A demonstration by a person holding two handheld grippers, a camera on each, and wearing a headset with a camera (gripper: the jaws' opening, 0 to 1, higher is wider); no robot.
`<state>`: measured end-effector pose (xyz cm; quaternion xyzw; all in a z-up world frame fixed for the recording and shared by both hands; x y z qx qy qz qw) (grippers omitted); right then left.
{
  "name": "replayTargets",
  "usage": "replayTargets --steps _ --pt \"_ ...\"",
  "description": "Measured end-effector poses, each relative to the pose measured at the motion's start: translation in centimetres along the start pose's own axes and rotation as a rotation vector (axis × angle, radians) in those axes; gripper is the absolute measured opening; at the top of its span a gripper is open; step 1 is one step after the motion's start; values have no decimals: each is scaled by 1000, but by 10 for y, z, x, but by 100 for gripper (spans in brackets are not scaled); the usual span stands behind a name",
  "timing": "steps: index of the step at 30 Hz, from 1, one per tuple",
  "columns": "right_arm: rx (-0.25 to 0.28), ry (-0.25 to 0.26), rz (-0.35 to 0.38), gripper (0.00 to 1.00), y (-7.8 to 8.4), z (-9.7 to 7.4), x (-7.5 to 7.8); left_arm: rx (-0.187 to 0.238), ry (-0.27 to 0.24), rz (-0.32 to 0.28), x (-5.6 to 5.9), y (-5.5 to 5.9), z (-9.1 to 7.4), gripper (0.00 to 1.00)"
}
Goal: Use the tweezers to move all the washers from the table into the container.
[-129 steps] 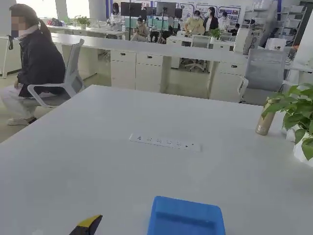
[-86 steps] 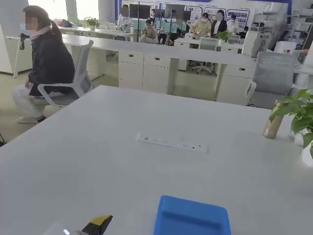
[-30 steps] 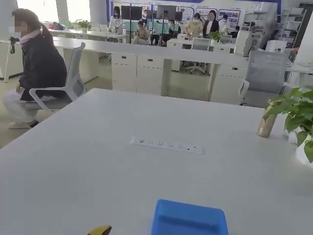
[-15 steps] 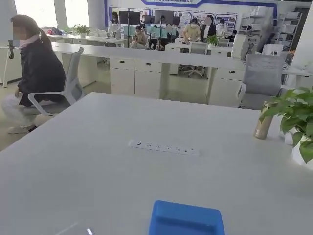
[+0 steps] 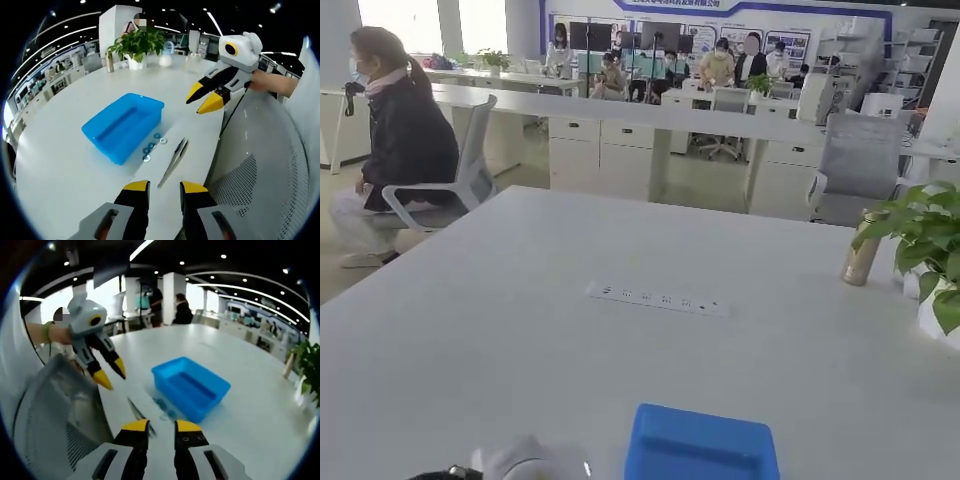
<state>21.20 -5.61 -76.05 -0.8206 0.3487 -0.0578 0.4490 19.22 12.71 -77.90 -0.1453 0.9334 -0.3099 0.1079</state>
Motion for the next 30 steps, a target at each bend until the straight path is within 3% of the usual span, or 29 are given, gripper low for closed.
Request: replayTargets --steps 1,3,6,9,12,16,18,23,27,28,30 --pt "-8 -6 -5 16 1 2 -1 -32 41 20 2 3 4 21" --pt "-31 -16 -17 15 4 7 -6 -50 74 44 2 4 8 21" --pt "-59 -21 -33 15 8 12 -10 -54 80 61 0 2 12 17" --pt "-76 -27 -31 15 11 16 -13 -112 103 121 -2 4 20 16" --pt "-87 -34 -30 13 13 19 -13 -139 97 170 -6 4 25 12" --pt "-119 -6 -35 9 17 19 -8 -164 120 205 -9 5 34 9" --pt "-117 -3 -19 8 17 19 -4 -178 125 231 -7 5 37 7" --pt "-92 -1 11 5 15 19 -5 -177 131 232 -8 4 44 8" --pt "-25 20 48 0 10 20 -8 -199 141 260 -5 7 49 10" --pt "-12 15 53 0 9 20 -9 -178 144 287 -5 5 49 10" --pt "-5 16 46 0 8 20 -8 -184 161 252 -3 6 49 15"
Point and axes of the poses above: the centre of the closed fingertips' face, and the gripper's own axes: z roughly forward along the fingers, x roughly to its right, y roughly out of its underside, the point moved 5 cm from there along -z, roughly backward along the fingers, and after that the axes turned 15 degrees about z, right-handed, at the moved point
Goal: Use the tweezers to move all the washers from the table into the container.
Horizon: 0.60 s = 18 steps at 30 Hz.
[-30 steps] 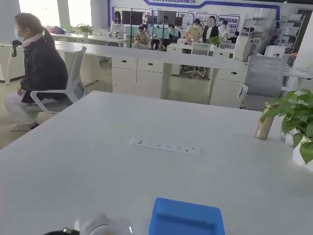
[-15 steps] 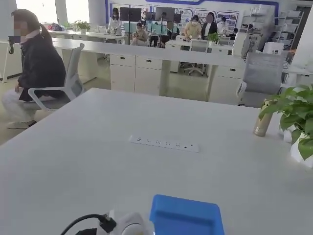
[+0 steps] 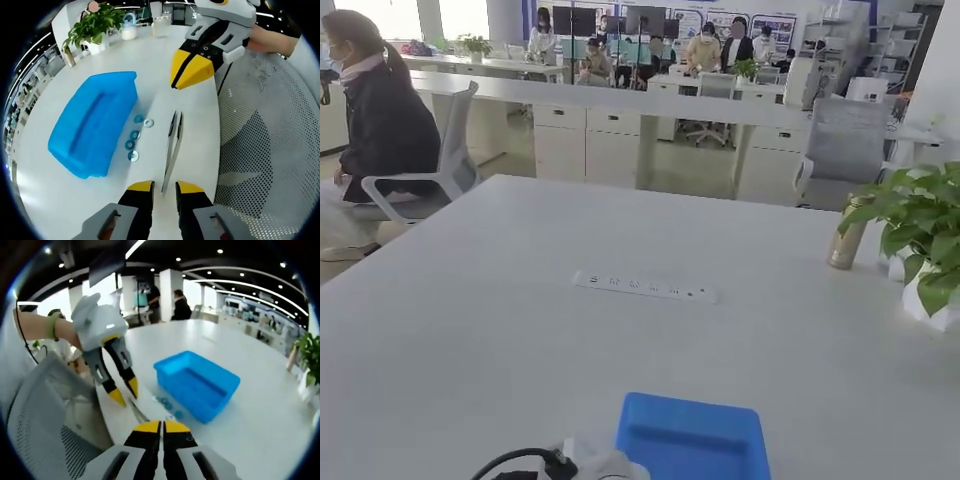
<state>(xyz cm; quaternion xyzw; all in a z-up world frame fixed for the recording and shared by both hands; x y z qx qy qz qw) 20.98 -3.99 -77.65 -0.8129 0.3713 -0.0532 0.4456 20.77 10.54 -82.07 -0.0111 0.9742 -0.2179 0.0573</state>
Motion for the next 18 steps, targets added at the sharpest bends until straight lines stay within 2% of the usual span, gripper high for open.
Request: replayTargets --steps 4,8,11,14,18 --pt "11 10 -10 0 -3 -2 0 -1 -14 13 0 0 1 14" --pt "36 25 -21 0 -5 -4 1 11 -48 0 -3 1 2 6" --pt "50 36 -17 0 -6 -6 4 13 -71 12 -5 2 2 0" --pt "70 22 4 0 -8 -8 4 13 -69 32 -6 2 3 0" --pt "60 27 -3 0 -6 -7 5 28 -68 67 -1 -3 1 0"
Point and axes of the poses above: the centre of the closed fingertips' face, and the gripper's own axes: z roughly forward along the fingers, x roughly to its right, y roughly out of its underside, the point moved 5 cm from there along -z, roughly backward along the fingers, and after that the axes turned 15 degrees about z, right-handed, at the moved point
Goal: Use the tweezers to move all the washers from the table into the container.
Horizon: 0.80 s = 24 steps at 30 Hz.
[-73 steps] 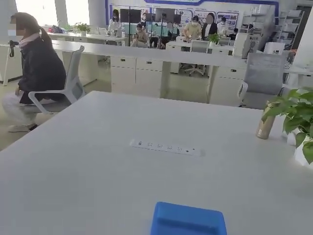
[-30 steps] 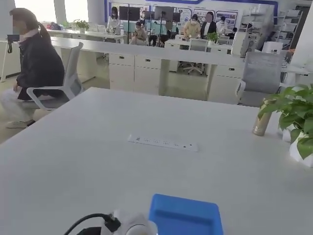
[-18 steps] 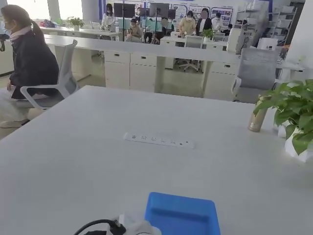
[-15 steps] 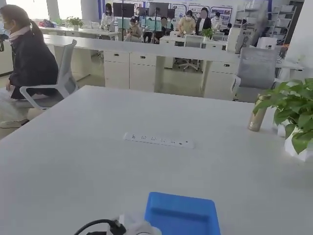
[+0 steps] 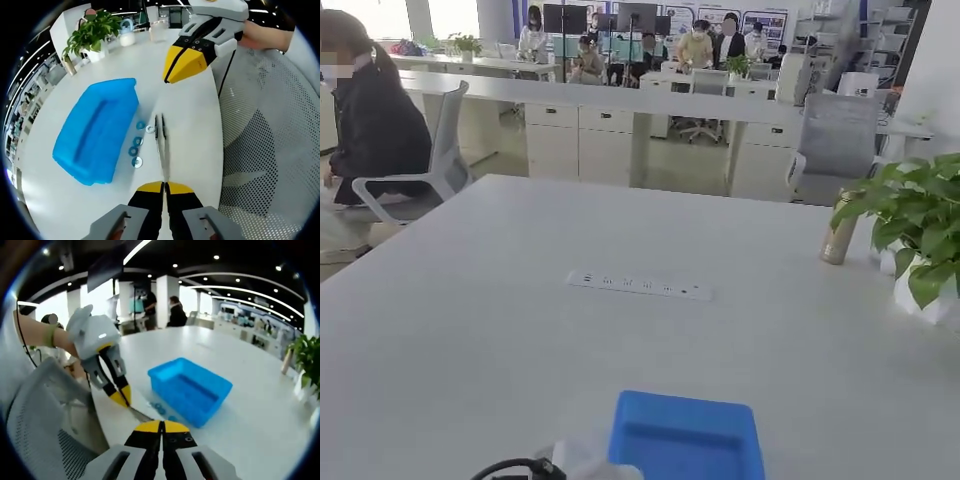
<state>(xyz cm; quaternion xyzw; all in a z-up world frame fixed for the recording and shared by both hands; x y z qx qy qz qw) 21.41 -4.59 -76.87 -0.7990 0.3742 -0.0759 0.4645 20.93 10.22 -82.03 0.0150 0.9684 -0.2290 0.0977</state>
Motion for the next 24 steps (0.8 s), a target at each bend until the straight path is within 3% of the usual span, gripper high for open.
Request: replayTargets --steps 7,11,15,24 --pt "2 -14 -6 0 0 1 -2 42 -26 38 2 -14 -26 0" --pt "-2 -26 -23 0 0 2 -3 93 -43 62 3 -23 -45 0" --pt "-3 -76 -20 7 -1 3 -8 108 -47 83 6 -27 -60 0" --pt "-109 -193 -135 19 12 10 -28 156 -44 125 12 -45 -76 0"
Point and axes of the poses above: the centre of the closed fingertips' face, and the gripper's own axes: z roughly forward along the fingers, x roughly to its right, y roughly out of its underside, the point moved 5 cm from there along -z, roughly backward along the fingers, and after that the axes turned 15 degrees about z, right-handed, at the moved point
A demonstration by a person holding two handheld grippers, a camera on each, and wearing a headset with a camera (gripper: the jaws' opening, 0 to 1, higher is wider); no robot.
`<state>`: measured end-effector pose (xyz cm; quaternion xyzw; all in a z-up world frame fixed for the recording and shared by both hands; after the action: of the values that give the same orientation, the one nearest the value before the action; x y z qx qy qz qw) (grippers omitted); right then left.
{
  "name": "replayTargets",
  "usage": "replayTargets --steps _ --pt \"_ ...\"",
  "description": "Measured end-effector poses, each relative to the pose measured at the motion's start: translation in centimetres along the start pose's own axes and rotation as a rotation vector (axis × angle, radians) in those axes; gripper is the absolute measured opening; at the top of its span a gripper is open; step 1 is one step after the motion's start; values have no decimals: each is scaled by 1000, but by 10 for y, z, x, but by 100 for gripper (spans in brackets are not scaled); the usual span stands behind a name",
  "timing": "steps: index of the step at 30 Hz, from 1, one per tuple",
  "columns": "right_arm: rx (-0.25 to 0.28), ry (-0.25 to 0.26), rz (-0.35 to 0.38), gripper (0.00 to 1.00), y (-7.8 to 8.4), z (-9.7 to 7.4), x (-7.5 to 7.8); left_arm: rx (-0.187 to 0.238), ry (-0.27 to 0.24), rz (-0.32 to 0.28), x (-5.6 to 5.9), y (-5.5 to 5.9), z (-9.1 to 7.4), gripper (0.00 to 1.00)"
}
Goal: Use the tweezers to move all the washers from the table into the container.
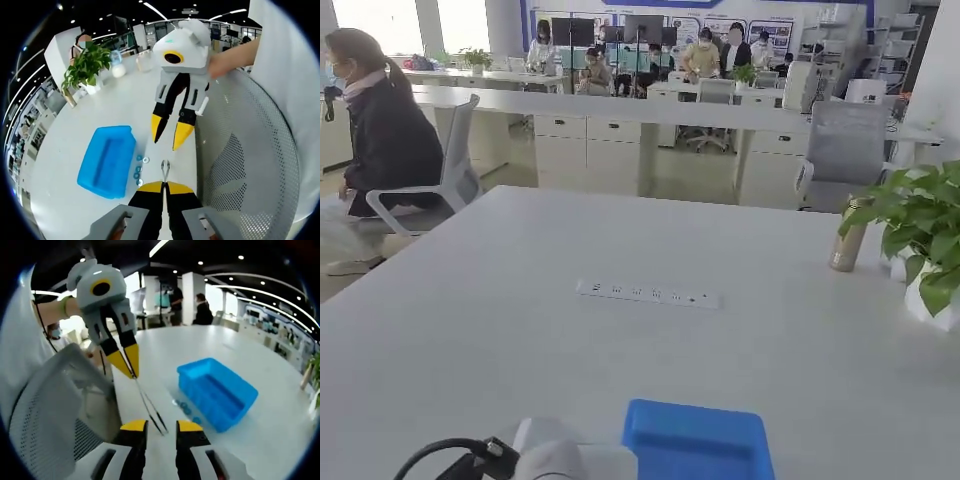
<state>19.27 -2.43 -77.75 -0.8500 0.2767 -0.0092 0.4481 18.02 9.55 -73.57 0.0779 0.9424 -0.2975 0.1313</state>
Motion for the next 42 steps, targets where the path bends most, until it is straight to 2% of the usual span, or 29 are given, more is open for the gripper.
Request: replayTargets --steps 3,6,9,12,21,28,30,33,37,39,42 --pt "-19 -25 -20 20 1 5 -6 -2 8 21 -1 -7 -1 0" --pt "-31 -45 -35 23 -1 9 -11 17 16 47 -5 -19 -1 0" --pt "-50 -48 -73 23 -2 17 -11 26 25 67 -7 -27 2 0" --pt "-65 -53 -78 21 -1 24 -9 33 34 83 -9 -32 6 0" --pt "-86 -94 -79 14 2 32 -9 35 44 79 -11 -32 6 0" --pt "-80 -94 -91 7 4 36 -6 44 40 55 -10 -30 6 0" --pt "-71 -100 -68 7 3 35 -5 49 32 45 -11 -30 6 0" --pt "-64 -100 -62 7 4 35 -4 62 22 44 -11 -32 7 0" --pt "-61 -105 -68 6 5 35 -3 146 16 -9 -10 -39 10 3" --pt "-58 -103 -67 6 5 34 -2 150 9 -22 -10 -39 10 9" --pt "-56 -97 -61 5 6 32 0 151 -17 -45 -12 -37 11 9"
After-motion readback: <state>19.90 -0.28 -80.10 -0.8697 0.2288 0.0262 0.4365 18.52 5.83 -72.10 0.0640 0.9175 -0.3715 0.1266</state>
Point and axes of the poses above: the centre of the closed fingertips' face, and the gripper's own axes: z roughly forward along the fingers, x roughly to its right, y roughly out of its underside, the point moved 5 cm from there along -z, roughly backward along the fingers, and after that the axes turned 15 degrees about z, right-handed, at the moved point
